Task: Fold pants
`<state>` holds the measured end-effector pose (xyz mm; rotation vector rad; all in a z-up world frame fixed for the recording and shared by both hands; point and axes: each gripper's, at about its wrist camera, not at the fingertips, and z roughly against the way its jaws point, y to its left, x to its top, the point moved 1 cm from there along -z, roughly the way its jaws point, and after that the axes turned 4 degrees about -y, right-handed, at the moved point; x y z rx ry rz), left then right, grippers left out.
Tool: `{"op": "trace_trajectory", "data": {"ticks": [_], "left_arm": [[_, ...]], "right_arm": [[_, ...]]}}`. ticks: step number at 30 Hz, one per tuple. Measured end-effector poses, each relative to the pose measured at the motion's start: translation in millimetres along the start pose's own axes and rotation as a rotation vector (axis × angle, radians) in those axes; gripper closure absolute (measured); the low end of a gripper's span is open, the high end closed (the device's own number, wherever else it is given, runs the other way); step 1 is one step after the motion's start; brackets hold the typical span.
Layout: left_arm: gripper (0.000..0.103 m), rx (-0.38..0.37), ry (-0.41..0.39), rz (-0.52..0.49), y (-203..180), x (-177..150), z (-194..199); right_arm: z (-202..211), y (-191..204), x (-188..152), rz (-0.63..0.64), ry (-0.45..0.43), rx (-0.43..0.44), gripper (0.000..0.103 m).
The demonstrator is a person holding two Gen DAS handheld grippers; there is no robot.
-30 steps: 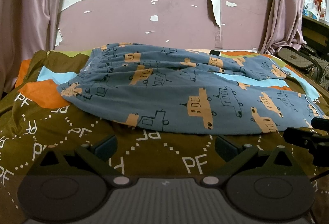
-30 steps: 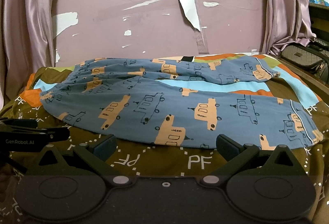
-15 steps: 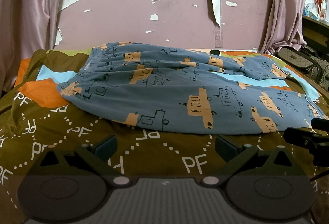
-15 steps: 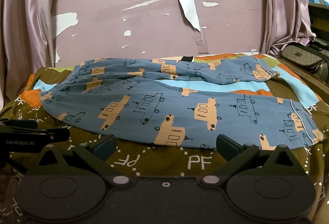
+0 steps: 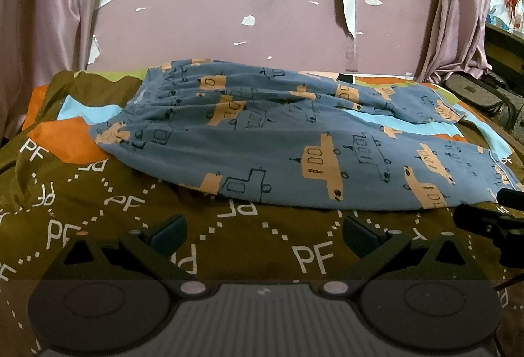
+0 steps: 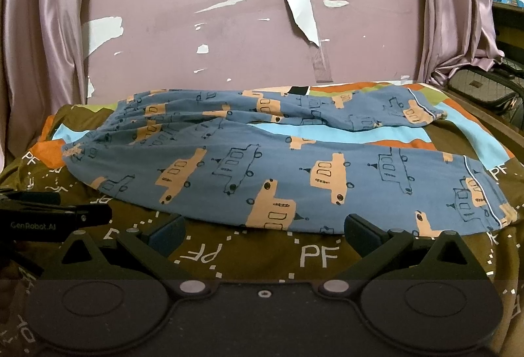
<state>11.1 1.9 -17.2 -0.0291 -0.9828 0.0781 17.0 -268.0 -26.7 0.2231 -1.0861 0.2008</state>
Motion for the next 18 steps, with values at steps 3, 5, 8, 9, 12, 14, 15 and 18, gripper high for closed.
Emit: {"op": "trace_trajectory", "data": {"ticks": [3,5,8,9,12,14,15,18], "left_arm": [[0.000,0.012,0.005,0.005,1.7,1.0,-2.7],[0.000,0.035,0.013,0.008,2.3,3.6,-4.9],[0.000,0.058,0.002,0.002,5.1,12.7,-6.6],[0.000,0.062,-0.006,-0.002,7.0,17.4,-7.3],[0.000,0.067,-0.021,-0.020,14.5,38.2,-11.7],[0.000,0.074,-0.026,-0.044,19.8,55.6,-17.7],[0.000,0.078,-0.030,-0.061,22.7,65.8,-20.9],[0.000,0.088,-0.023,-0.111,32.5,102.7,-34.2]], "right_arm": [[-8.8,-1.1,-0.4,0.016,-0.020,-0.005,0.000],[-11.7,-3.0,2.6,0.027,-0.028,0.007,0.000],[-17.8,-6.4,12.7,0.077,-0.052,0.029,0.000],[-20.5,-7.5,16.5,0.099,-0.058,0.043,0.000],[-35.6,-13.1,33.3,0.193,-0.053,0.114,0.000],[-47.9,-17.6,45.7,0.247,-0.038,0.145,0.000],[-54.3,-20.7,52.5,0.266,-0.032,0.157,0.000],[-76.5,-30.4,79.2,0.325,-0.001,0.188,0.000]]}}
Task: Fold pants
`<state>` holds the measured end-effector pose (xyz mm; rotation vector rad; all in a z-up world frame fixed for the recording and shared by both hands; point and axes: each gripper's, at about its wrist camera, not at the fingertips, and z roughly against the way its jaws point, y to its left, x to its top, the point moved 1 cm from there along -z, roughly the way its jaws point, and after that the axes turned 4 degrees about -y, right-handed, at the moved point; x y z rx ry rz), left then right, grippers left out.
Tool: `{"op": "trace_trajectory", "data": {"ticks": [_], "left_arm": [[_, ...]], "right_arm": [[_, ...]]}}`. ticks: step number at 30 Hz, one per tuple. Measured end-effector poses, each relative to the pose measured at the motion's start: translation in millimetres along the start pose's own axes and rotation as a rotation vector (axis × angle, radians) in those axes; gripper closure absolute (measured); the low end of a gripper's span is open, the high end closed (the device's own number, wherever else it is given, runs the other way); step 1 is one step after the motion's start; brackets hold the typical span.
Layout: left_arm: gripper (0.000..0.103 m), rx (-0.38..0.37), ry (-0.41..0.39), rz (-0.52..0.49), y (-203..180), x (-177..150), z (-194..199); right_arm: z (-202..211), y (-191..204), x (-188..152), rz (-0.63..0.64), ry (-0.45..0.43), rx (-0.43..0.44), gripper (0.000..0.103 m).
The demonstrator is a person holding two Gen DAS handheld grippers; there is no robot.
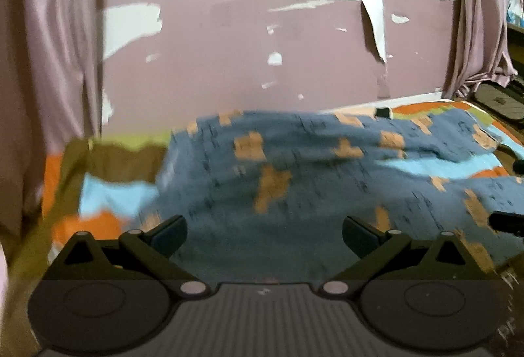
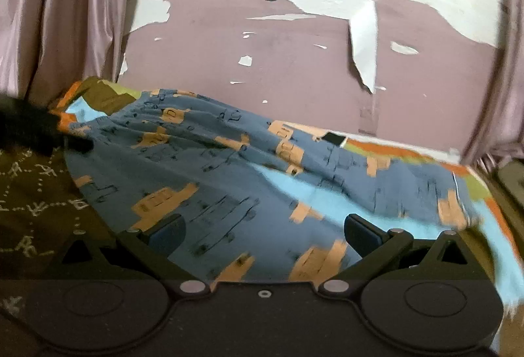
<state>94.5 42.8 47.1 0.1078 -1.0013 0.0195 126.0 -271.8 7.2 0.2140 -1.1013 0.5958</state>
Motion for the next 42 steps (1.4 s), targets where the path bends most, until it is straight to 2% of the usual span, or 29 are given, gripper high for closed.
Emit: {"op": "trace_trajectory", "data": {"ticks": [5,8,11,14,16,21,23,25,28,30,34,36,38,42], "left_arm": [[0.000,0.003,0.054,-0.145,15.1,72.0,-41.8],[0.000,0.004,0.065,-0.166,25.0,108.2,-81.6],[0.000,-0.004,0.020,-0.189,31.4,124.3,-127.4],[0.000,-0.066,0.007,-0.209,36.5,129.6,-174.4],[0.000,-0.080,0.018,-0.218,37.4,131.0,-197.9],[0.002,-0.099,0.072,-0.188,45.2,133.3,-237.4],[0.011,-0.117,0.103,-0.182,46.0,129.9,-247.0],[0.015,-0.135,0.121,-0.182,46.2,126.6,-252.9],[0.019,-0.154,0.140,-0.189,45.7,122.9,-258.6],[0.025,-0.164,0.154,-0.193,44.9,122.6,-263.5],[0.057,-0.153,0.211,-0.224,33.4,119.4,-274.5],[0.066,-0.159,0.236,-0.234,32.0,117.7,-278.4],[0.089,-0.166,0.238,-0.233,27.8,116.4,-278.3],[0.100,-0.125,0.217,-0.216,26.3,117.6,-276.0]], "right_arm": [[-43.0,-42.0,51.7,0.090,0.091,0.099,0.000],[-88.0,-66.3,83.0,0.110,0.179,0.172,0.001],[-136.9,-85.2,96.6,0.141,0.199,0.217,0.001],[-179.6,-103.9,96.7,0.113,0.194,0.194,0.001],[-206.2,-114.4,94.6,0.107,0.202,0.180,0.002],[-251.2,-127.7,90.6,0.135,0.259,0.165,0.024],[-259.4,-134.0,88.8,0.122,0.270,0.174,0.036],[-266.2,-139.0,87.4,0.109,0.294,0.196,0.048],[-273.4,-141.2,84.4,0.121,0.334,0.221,0.052],[-278.7,-137.9,83.1,0.146,0.352,0.229,0.059],[-283.7,-132.3,83.3,0.157,0.369,0.219,0.075],[-283.4,-128.1,84.0,0.170,0.372,0.223,0.087],[-281.9,-123.4,83.6,0.195,0.366,0.216,0.100],[-272.6,-122.5,85.6,0.219,0.310,0.164,0.103]]}}
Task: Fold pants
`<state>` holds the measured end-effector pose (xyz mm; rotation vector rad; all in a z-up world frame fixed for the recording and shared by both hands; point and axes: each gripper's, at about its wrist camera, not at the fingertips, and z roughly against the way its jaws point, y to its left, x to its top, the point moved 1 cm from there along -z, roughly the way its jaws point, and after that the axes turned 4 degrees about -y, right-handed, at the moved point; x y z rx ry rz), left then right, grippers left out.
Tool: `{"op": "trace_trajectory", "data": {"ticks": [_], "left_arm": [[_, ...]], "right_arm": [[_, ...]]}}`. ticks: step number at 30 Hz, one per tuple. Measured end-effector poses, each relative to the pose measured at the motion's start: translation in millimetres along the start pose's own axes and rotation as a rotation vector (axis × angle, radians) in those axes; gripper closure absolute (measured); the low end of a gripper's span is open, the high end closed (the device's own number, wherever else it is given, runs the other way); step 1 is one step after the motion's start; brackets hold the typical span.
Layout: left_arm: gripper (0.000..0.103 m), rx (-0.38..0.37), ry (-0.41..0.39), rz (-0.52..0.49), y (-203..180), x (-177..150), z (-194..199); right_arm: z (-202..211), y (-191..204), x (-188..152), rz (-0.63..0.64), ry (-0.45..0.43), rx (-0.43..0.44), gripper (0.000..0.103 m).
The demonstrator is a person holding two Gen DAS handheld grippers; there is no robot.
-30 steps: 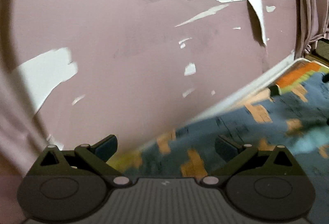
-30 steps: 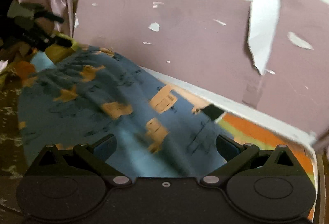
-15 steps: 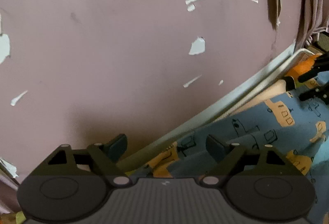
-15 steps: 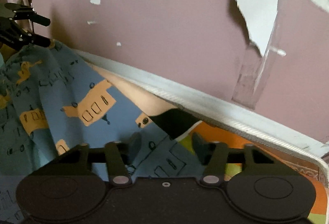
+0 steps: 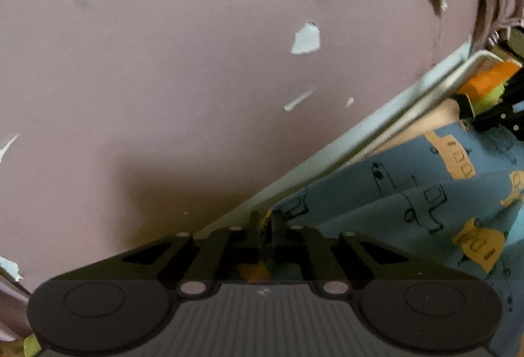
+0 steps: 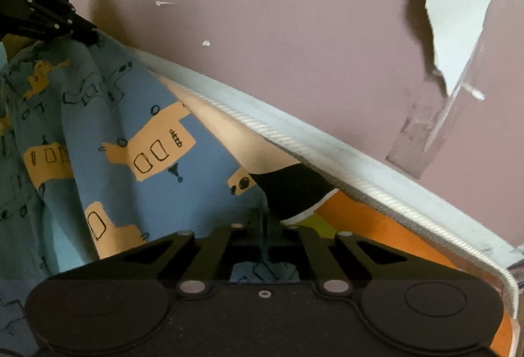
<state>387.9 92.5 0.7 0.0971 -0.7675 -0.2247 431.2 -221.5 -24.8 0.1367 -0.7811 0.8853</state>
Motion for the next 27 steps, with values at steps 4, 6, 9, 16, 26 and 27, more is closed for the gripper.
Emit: {"op": "trace_trajectory", "data": {"ticks": [4,6,9,16,26,27], "left_arm": [[0.101,0.045,-0.059,0.039,-1.8,5.2,9.5],[0.101,0.062,-0.074,0.060,-1.6,6.5,9.8],[0.101,0.074,-0.059,0.069,2.6,7.4,8.0],[0.101,0.071,-0.051,0.073,2.5,1.3,6.5],[0.101,0.069,-0.066,0.090,4.7,-3.9,2.8],[0.101,0.072,-0.071,0.094,5.8,-4.6,7.6]], "right_arm": [[14.3,-11.9,13.9,-0.041,-0.109,-0.132,0.103],[18.9,-18.8,21.7,-0.078,-0.151,-0.162,0.103],[14.2,-19.5,24.6,-0.089,-0.144,-0.113,0.103],[-2.7,-10.7,12.9,-0.104,-0.043,0.059,0.070],[-13.2,2.0,9.9,-0.056,0.017,0.070,0.103],[-12.0,3.2,9.5,-0.054,0.005,0.057,0.103]]}}
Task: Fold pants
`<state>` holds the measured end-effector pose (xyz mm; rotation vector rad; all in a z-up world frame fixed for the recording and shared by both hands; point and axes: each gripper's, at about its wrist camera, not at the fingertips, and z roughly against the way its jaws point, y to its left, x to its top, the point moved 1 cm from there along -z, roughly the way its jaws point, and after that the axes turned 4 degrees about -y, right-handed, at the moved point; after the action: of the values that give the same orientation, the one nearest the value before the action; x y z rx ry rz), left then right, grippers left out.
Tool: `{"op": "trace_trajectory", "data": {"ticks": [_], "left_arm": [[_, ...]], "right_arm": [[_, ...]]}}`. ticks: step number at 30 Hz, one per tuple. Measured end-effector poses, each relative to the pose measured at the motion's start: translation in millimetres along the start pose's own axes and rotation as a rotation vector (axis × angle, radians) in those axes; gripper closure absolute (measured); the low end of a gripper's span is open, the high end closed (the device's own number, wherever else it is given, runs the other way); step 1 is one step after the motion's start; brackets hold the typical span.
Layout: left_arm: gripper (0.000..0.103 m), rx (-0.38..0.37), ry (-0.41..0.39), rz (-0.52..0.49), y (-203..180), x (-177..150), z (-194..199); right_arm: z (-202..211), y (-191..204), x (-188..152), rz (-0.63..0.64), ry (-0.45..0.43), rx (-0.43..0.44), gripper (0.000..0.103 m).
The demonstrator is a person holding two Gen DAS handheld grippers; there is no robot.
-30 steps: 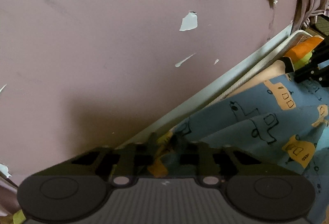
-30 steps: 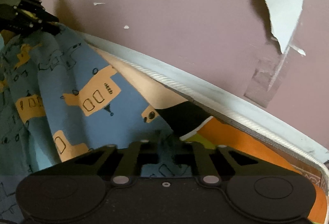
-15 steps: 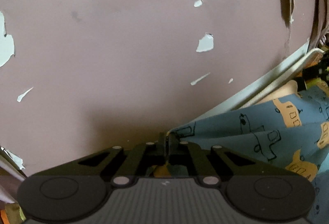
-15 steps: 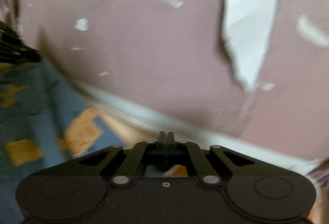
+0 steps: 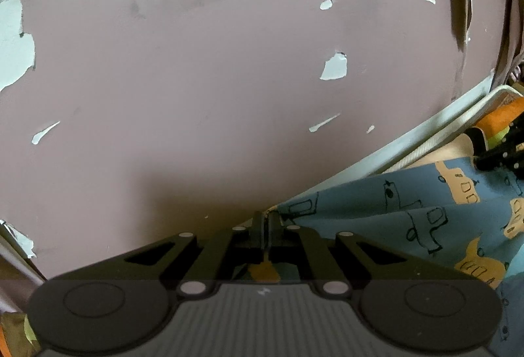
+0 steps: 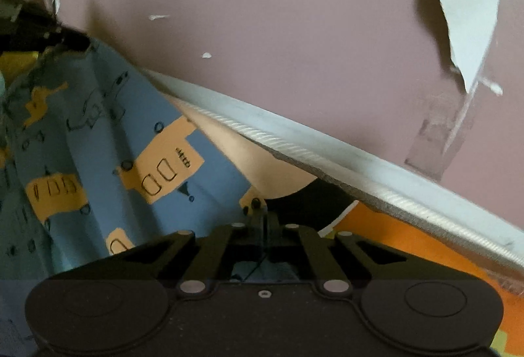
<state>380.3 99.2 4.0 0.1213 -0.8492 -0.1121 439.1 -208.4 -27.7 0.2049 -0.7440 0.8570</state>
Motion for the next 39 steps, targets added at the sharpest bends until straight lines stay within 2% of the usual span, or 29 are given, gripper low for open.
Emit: {"op": "trace_trajectory", "data": {"ticks": [7,11,16,22,29,34,39], "left_arm": [[0.101,0.040,-0.037,0.007,2.8,0.6,11.4],[0.101,0.061,-0.020,0.025,6.0,0.1,8.2],[0.102,0.049,-0.041,0.026,9.8,-1.4,14.4],[0.103,0.015,-0.079,-0.006,9.0,-4.6,32.3],[0.103,-0.024,-0.148,-0.029,13.8,-12.8,82.9],[0.103,-0.071,-0.136,-0.084,13.3,-36.9,126.0],[0.103,-0.105,-0.112,-0.202,-4.0,-69.4,166.0]], "right_arm": [[22.8,-7.4,18.4,-0.050,-0.184,-0.182,0.103],[14.7,5.1,15.3,-0.014,-0.170,-0.232,0.103],[30.1,12.0,14.6,0.019,-0.237,-0.273,0.103],[77.1,26.4,6.5,0.071,-0.326,-0.267,0.103],[140.0,51.5,-6.7,0.113,-0.378,-0.204,0.103],[189.6,85.3,-26.0,0.191,-0.348,-0.158,0.103],[219.9,124.4,-58.0,0.256,-0.298,-0.101,0.103]]}}
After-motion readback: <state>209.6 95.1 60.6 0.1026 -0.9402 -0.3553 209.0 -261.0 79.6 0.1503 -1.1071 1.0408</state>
